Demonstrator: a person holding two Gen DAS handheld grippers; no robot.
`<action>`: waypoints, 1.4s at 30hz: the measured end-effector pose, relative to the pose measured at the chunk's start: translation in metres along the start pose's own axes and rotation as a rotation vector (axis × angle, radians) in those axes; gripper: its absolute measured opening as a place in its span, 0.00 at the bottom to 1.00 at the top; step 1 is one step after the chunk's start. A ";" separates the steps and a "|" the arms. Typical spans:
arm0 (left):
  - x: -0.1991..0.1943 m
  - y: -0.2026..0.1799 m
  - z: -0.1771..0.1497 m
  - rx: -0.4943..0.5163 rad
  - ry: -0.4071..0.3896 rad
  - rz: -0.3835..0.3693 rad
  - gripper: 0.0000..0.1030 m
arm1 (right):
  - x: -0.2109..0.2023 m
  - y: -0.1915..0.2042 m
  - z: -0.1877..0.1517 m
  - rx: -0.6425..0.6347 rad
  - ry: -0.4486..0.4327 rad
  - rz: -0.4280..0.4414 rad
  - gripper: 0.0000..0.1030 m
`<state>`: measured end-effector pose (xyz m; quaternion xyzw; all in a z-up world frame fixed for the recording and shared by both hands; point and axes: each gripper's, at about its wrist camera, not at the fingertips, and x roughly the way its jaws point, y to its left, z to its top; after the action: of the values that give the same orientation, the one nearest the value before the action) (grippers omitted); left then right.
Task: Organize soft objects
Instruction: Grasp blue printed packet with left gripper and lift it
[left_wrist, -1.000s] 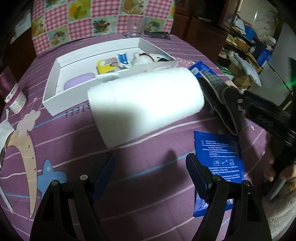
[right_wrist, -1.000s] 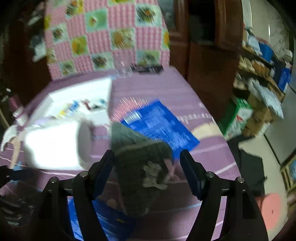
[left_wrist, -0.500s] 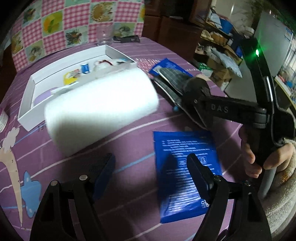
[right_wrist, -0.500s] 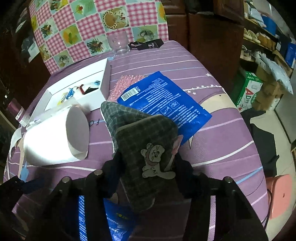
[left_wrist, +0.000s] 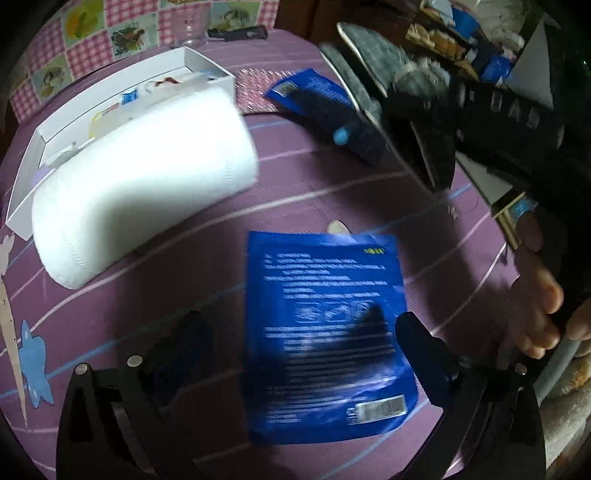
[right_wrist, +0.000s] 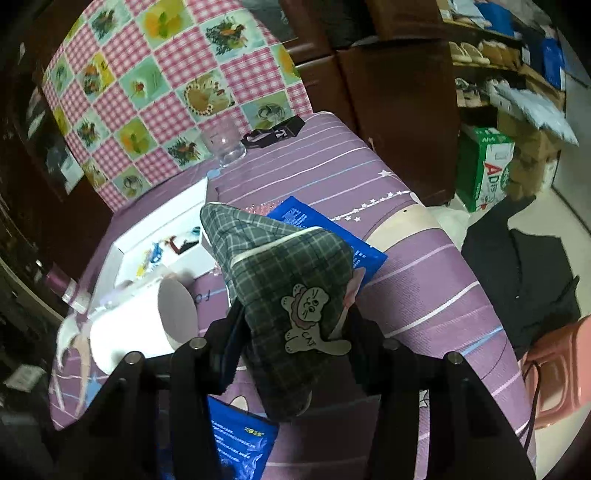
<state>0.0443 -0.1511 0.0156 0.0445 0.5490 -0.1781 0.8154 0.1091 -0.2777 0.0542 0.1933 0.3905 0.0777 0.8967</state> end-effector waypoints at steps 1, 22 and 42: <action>0.003 -0.008 0.000 0.020 0.016 0.040 1.00 | -0.002 -0.002 0.001 0.010 -0.003 0.007 0.49; 0.004 -0.028 -0.010 0.022 -0.003 0.136 0.81 | -0.006 -0.015 0.000 0.074 0.026 0.060 0.49; -0.019 0.007 -0.023 0.009 -0.093 0.109 0.57 | -0.001 0.012 -0.008 -0.063 0.048 0.048 0.49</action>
<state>0.0196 -0.1340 0.0233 0.0696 0.5066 -0.1380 0.8482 0.1029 -0.2646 0.0545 0.1723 0.4046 0.1161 0.8906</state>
